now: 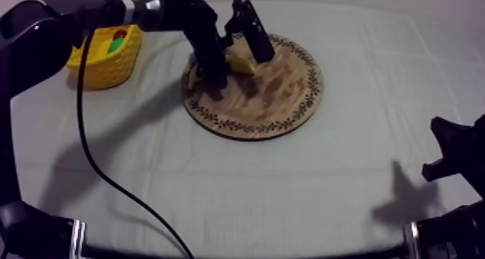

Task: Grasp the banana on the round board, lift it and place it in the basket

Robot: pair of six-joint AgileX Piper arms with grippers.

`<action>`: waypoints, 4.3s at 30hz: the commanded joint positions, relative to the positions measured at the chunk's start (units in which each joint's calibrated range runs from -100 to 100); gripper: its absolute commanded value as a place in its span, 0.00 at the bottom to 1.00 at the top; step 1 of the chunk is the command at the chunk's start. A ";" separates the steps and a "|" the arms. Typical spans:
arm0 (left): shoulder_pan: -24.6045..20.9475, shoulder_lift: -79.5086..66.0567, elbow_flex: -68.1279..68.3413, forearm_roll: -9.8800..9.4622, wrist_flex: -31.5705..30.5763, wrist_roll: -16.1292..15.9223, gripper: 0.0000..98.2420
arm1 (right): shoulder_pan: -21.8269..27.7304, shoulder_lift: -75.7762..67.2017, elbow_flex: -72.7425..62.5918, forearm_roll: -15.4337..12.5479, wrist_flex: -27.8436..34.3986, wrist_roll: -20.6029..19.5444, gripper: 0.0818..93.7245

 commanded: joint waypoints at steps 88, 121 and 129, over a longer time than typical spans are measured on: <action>-13.41 -58.52 8.23 10.73 30.06 8.54 0.15 | 0.00 0.00 -0.03 0.00 0.03 -0.01 0.00; -25.77 -30.79 -2.19 10.47 17.27 11.19 0.14 | 0.00 0.00 -0.03 0.00 0.03 -0.01 0.00; -27.13 -25.54 0.00 10.67 14.59 10.87 0.18 | 0.00 0.00 -0.03 0.00 0.03 -0.01 0.00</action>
